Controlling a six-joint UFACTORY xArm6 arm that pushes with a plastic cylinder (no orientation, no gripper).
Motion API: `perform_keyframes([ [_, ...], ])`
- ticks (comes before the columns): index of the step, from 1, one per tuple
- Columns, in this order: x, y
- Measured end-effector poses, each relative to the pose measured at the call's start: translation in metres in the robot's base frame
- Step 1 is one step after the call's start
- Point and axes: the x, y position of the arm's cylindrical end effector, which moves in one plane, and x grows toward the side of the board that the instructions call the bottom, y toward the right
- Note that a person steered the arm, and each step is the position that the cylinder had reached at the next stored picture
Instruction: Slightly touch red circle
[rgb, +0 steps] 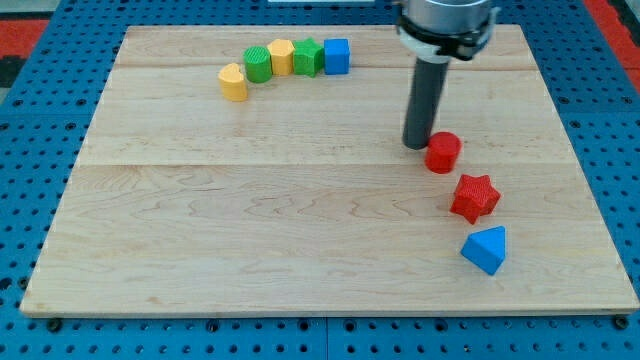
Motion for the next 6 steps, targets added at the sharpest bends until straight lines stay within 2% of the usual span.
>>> perform_keyframes([
  [1, -0.005, -0.005],
  [2, -0.001, -0.035],
  [3, 0.04, -0.016],
  [4, 0.048, 0.001],
  [6, 0.034, 0.005],
])
